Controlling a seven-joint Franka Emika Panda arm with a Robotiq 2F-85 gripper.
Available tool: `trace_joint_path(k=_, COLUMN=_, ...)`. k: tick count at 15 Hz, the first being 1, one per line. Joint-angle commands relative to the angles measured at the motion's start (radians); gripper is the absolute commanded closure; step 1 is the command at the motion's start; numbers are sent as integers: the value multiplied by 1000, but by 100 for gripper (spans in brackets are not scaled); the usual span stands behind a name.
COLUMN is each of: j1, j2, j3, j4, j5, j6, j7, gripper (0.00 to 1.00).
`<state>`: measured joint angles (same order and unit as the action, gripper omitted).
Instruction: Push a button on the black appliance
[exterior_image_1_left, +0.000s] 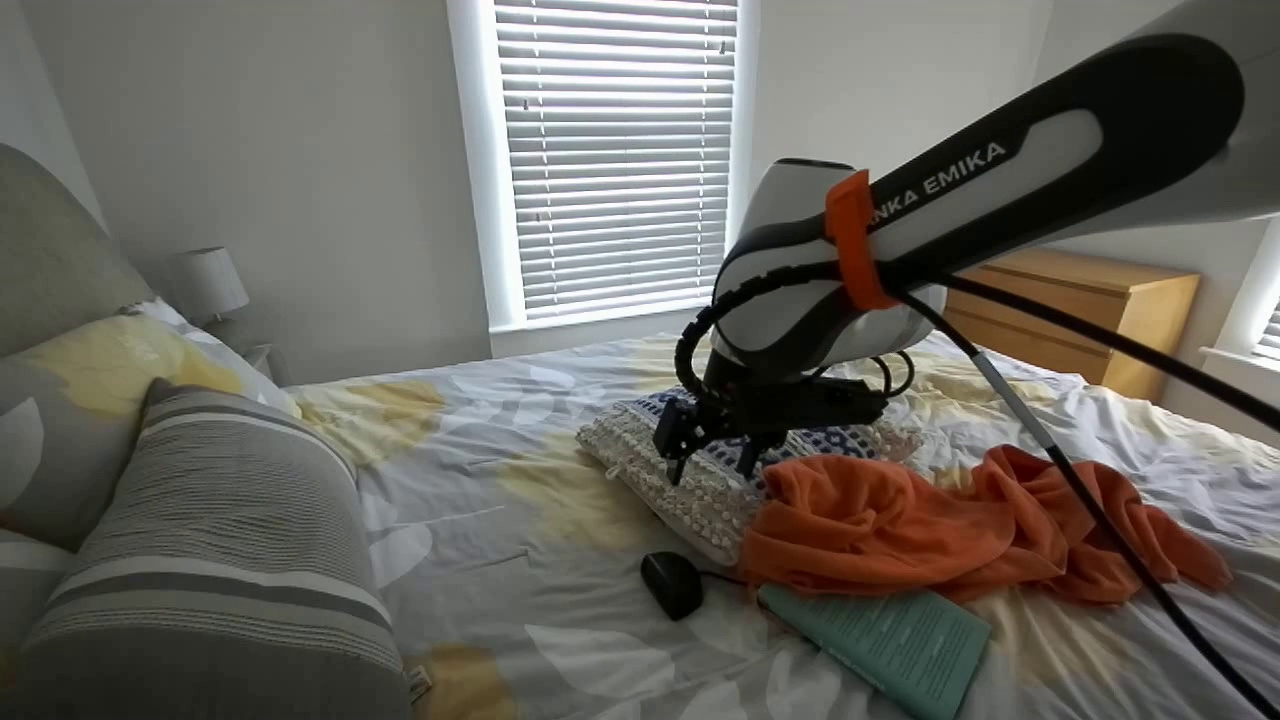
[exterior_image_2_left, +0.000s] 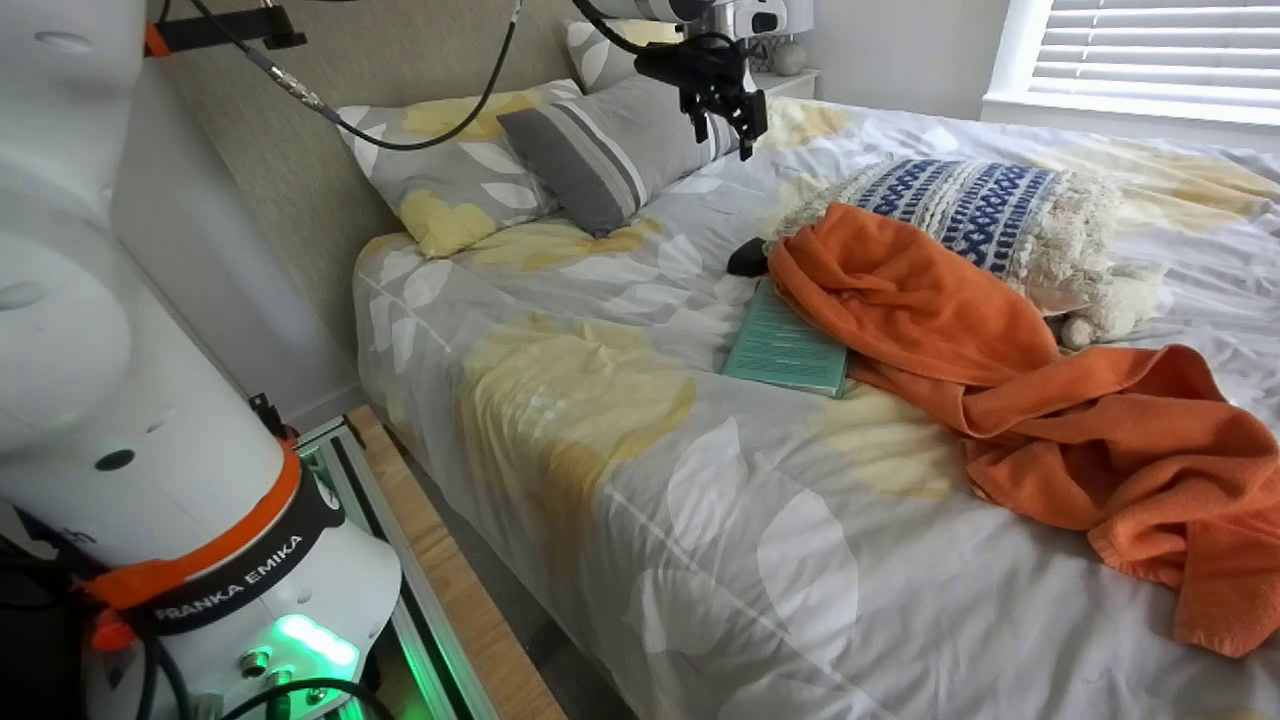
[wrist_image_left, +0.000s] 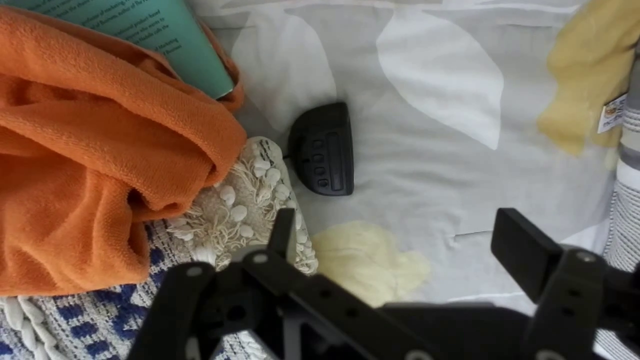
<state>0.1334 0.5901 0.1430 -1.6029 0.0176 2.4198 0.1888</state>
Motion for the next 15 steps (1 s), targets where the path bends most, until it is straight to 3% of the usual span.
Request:
trace_joint_path(k=1, j1=30, j2=37, j3=-39, j4=29, j5=0, j6=56, j7=12, gripper=0)
trace_joint_path(k=5, j1=45, j2=109, j3=-62, j4=75, j5=2, j6=103, j7=30, gripper=0)
trace_joint_path(k=6, j1=48, j2=133, j3=-64, j4=93, j5=6, j6=113, j7=32, gripper=25)
trace_joint_path(k=7, j1=52, j2=154, j3=-67, j4=108, j5=5, j6=127, j7=34, gripper=27)
trace_joint_path(k=15, j1=112, j2=334, j3=-142, j4=291, j5=11, j6=142, j7=208, gripper=88)
